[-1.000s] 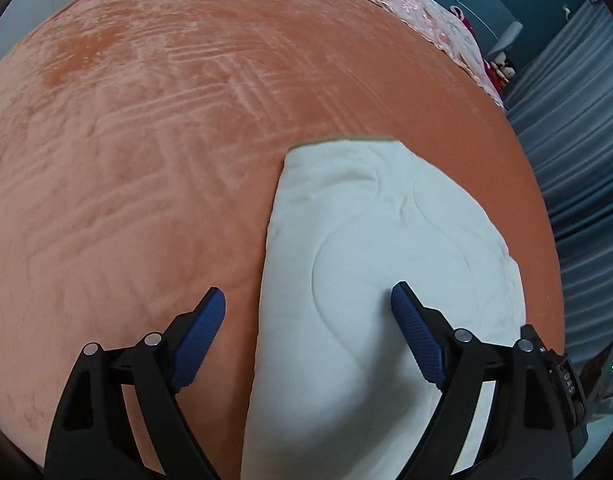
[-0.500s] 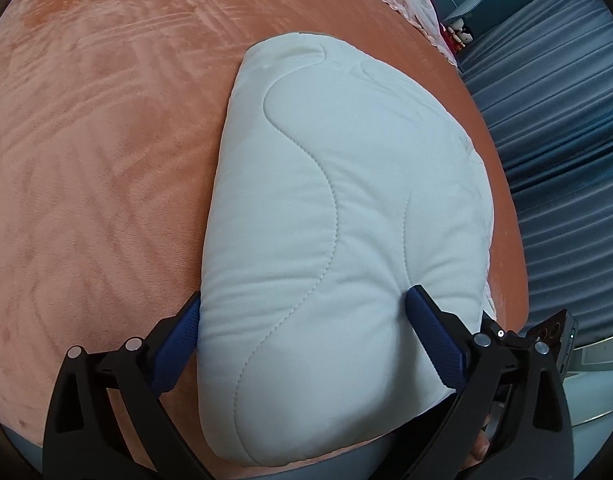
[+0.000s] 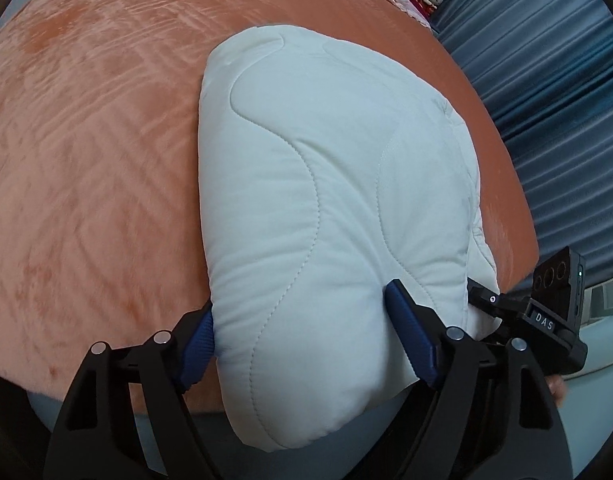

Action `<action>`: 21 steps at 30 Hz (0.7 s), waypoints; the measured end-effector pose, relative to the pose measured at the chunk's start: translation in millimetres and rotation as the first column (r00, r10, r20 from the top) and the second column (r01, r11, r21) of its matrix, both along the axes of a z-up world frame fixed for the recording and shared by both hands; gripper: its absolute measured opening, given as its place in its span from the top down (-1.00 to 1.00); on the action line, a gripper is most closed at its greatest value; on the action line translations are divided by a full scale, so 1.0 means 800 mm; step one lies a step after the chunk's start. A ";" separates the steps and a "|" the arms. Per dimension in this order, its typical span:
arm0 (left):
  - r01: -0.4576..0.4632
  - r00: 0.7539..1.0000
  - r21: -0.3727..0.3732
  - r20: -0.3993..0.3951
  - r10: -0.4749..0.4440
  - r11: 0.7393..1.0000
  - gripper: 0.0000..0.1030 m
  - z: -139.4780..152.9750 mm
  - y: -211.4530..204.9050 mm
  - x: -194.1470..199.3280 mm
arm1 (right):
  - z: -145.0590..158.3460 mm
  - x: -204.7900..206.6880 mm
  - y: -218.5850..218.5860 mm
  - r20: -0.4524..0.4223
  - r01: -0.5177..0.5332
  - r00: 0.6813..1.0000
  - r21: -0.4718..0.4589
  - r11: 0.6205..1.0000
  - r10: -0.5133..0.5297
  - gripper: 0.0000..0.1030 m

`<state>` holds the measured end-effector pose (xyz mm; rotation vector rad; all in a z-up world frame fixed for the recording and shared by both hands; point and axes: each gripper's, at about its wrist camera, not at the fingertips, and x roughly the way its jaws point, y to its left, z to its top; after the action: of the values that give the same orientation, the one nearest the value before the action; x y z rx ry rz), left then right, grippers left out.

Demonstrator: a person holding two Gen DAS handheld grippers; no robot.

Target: Fold large clothes

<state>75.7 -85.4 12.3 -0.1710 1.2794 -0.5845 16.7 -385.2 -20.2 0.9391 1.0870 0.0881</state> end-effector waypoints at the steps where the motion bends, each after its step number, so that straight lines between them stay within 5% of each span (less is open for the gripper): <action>1: 0.010 1.000 0.000 -0.013 -0.010 1.000 -0.50 -0.003 0.009 -0.013 | -0.002 -0.013 0.006 -0.010 -0.019 1.000 0.014 1.000 0.019 -0.02; 5: -0.040 0.998 -0.023 -0.053 0.039 0.999 -0.63 -0.015 0.038 -0.030 | -0.010 -0.038 0.026 -0.016 -0.045 0.999 0.028 0.999 0.045 -0.23; 13: -0.118 0.992 -0.041 0.033 0.120 0.992 -0.81 -0.005 0.023 0.025 | -0.008 -0.002 0.031 0.018 -0.012 1.000 -0.004 1.000 0.012 -0.48; 15: -0.121 0.992 -0.024 0.034 0.122 0.992 -0.82 -0.008 0.013 0.028 | -0.001 0.002 0.039 0.036 -0.029 0.999 -0.043 0.999 0.031 -0.25; 16: -0.118 0.992 -0.011 0.044 0.119 0.993 -0.73 -0.004 0.009 0.027 | 0.008 0.004 0.042 0.051 -0.040 0.998 -0.072 0.997 0.043 0.13; 17: -0.117 0.991 -0.006 0.061 0.117 0.993 -0.65 0.003 0.006 0.024 | 0.019 0.002 0.044 0.079 -0.053 0.995 -0.089 0.995 0.060 0.25; 21: -0.088 0.983 0.031 0.166 0.082 0.996 -0.14 0.041 0.000 0.002 | 0.069 -0.008 0.063 0.138 -0.052 0.986 -0.250 0.967 0.089 0.42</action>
<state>76.9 -85.4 45.5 -0.1416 1.1167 -0.4901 10.2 -334.7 35.4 0.6602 0.9679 0.0785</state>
